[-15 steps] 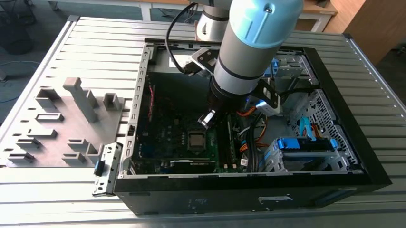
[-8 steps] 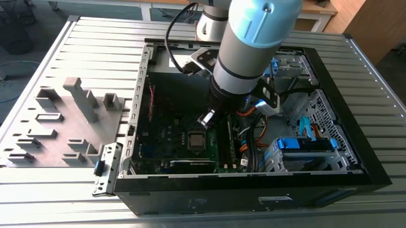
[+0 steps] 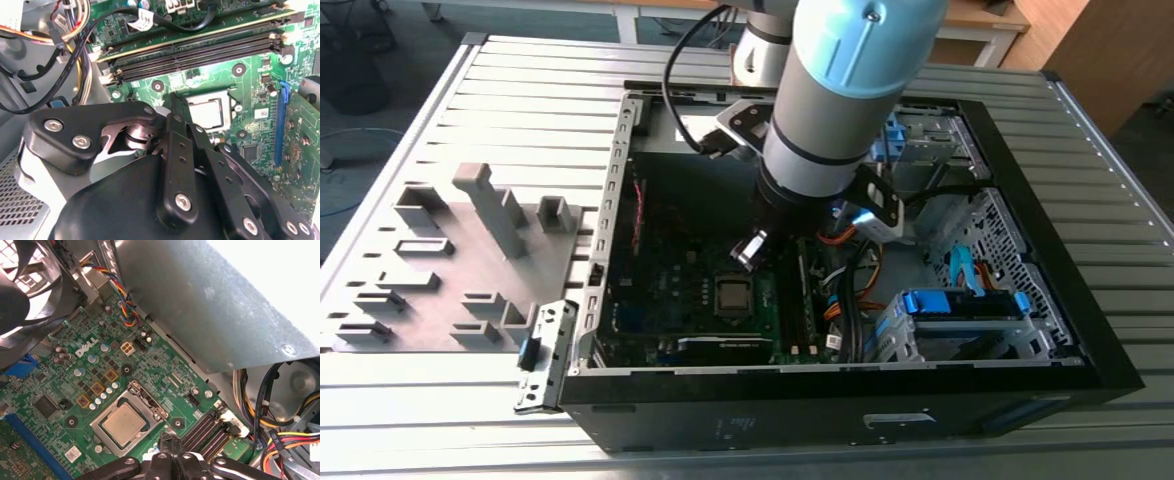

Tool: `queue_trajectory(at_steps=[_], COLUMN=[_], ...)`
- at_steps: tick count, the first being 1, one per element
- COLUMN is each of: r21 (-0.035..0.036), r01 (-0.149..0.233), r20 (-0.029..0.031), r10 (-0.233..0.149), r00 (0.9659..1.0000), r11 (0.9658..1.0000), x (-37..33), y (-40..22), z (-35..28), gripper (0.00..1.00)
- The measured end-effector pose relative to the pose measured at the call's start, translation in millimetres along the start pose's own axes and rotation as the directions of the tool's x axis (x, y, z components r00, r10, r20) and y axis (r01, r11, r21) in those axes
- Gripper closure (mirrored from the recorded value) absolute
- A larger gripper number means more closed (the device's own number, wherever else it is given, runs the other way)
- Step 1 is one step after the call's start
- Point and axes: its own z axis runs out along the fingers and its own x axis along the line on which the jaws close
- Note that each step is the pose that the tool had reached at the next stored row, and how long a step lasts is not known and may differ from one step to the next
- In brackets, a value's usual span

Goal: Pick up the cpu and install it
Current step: 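Close the cpu cover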

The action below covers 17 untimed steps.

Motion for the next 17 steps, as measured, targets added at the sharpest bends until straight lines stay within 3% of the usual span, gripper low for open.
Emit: queue_trajectory(at_steps=[6, 17], r21=[0.0007, 0.0011], r01=[0.0, 0.0], r20=[-0.0008, -0.0013], r10=[0.0, 0.0], r00=[1.0, 1.0], r11=[1.0, 1.0], x=[3.0, 1.9], y=[3.8, 6.0], z=[0.8, 2.5], gripper=[0.89, 0.89])
